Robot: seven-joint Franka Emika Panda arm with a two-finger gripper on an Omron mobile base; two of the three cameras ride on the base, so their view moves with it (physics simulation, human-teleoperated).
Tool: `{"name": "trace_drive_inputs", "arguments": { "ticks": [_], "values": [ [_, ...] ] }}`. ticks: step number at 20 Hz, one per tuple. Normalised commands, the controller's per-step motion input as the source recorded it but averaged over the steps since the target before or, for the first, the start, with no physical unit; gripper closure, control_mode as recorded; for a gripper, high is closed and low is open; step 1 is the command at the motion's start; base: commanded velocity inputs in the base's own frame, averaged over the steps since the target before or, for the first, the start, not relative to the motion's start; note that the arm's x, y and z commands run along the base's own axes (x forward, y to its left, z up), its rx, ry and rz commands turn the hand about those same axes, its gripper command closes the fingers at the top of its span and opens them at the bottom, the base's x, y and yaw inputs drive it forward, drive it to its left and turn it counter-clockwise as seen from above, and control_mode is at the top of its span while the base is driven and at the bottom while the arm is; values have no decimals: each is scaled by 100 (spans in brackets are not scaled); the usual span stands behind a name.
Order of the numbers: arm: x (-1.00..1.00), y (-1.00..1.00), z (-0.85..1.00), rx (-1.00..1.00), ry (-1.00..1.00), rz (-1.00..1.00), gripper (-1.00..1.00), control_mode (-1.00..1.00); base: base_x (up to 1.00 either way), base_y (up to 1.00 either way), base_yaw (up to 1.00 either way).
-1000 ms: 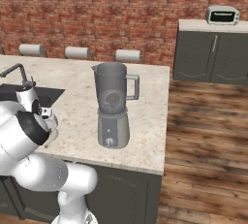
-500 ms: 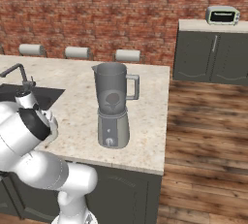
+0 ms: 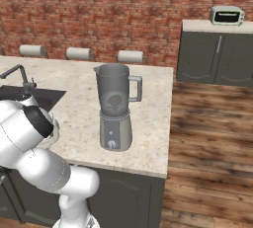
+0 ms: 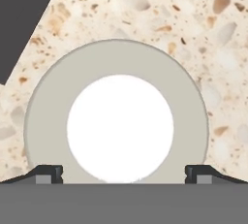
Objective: Open the blender lid, put the mango in the blender, close the lid, and start the blender.
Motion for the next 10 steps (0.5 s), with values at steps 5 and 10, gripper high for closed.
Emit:
{"name": "trace_drive_inputs", "arguments": {
  "ticks": [5, 10],
  "values": [
    [5, 16, -11, 0, 0, 0, -100, -100, 0, 0, 0],
    [0, 0, -20, 0, -3, 0, -100, -100, 0, 0, 0]
  ]
}}
